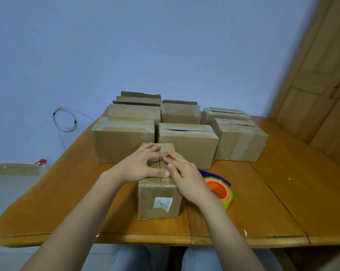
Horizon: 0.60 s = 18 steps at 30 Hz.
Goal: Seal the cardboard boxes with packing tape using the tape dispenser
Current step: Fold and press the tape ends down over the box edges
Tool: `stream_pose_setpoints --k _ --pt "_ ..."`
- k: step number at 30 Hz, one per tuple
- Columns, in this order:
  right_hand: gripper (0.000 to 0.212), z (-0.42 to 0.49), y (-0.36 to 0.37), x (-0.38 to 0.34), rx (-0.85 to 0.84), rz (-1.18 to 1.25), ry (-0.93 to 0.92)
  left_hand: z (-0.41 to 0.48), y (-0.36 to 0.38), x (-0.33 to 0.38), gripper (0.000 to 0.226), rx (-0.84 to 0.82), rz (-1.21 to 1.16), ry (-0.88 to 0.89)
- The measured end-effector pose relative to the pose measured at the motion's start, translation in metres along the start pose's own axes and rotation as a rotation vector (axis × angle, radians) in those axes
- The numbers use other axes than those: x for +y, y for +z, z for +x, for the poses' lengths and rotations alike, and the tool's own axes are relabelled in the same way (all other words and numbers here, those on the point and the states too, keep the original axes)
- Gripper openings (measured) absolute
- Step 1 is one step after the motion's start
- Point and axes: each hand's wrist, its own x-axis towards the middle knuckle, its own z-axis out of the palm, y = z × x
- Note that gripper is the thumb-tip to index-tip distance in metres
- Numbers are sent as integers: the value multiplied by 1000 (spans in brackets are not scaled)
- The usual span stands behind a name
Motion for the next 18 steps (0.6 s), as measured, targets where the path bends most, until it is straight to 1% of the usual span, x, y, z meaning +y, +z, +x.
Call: stream_pose_setpoints --k 3,8,12,13,15,17,18 --pt "38 4 1 1 8 27 14 5 -2 -3 114 1 1 -9" --pt "37 1 3 1 34 75 27 3 -3 -8 113 -18 63 29" --pt "37 -1 -3 -4 4 120 37 2 -6 -8 112 -47 103 40" --pt "36 -2 -8 -5 13 156 36 2 -7 -7 111 -54 118 38" --pt "33 -3 -25 1 101 186 63 -2 -9 -5 106 -76 150 37" --pt "44 -5 -46 15 186 99 137 -6 -8 -3 100 -91 161 48" --pt "51 -6 -56 25 189 22 179 -7 -7 -3 99 -93 165 50"
